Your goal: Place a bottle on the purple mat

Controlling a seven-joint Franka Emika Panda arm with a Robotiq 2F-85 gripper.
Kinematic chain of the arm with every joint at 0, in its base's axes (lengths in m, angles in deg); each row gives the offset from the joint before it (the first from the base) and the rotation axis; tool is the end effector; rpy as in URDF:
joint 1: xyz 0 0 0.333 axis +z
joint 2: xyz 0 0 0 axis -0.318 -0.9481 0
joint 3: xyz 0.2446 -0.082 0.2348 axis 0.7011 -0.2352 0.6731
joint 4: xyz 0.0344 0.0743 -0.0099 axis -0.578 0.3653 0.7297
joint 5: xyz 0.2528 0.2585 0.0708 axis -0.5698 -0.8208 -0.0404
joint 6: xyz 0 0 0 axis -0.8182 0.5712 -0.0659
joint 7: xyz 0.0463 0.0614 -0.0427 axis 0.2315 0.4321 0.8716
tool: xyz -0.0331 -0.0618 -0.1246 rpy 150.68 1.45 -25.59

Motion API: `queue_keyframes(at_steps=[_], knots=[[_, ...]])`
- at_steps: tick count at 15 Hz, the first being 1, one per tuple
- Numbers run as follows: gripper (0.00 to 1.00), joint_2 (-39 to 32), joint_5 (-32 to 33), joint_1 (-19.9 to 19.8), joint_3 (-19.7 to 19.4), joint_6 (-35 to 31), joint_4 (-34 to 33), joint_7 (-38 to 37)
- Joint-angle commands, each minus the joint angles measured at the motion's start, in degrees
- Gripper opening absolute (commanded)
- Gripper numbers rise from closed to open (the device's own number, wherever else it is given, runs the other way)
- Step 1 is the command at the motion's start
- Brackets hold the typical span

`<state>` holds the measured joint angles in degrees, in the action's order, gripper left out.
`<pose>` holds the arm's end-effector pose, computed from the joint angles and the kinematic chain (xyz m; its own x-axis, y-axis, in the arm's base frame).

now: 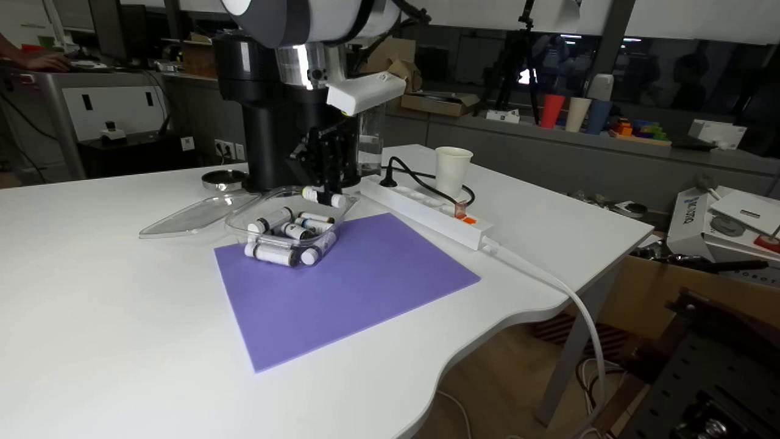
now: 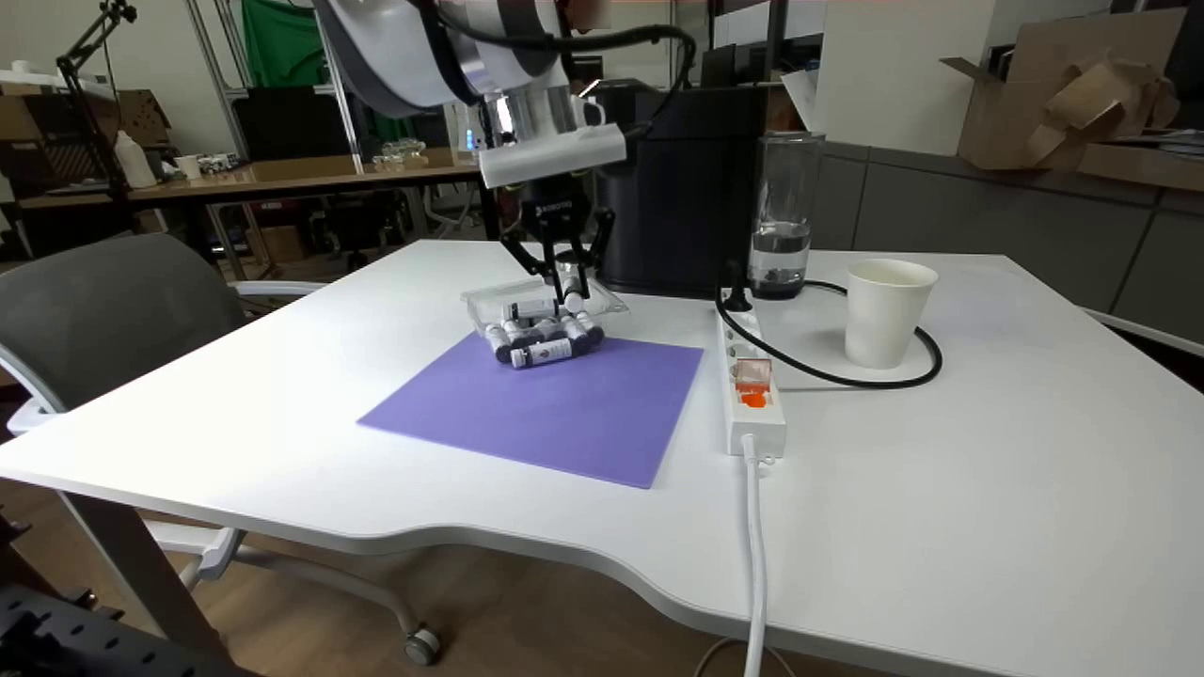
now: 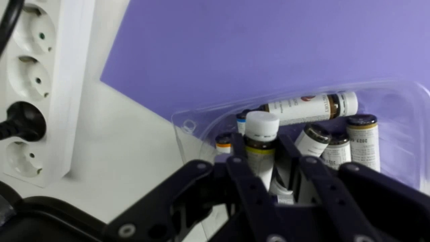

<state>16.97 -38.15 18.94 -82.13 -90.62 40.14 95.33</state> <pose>0.6046 -0.0106 0.1929 0.9004 0.4347 -0.0182 0.4332 -0.8919 0.1300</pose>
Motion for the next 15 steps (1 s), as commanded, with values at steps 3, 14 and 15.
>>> queue_keyframes(at_steps=[3,14,15], knots=[[0.07,10.73,3.80,3.34,-3.53,3.39,9.24,-10.28],[0.07,11.40,4.95,0.96,-4.82,1.43,16.93,-17.00],[0.07,10.62,4.70,0.63,-4.80,-0.03,17.14,-16.74]])
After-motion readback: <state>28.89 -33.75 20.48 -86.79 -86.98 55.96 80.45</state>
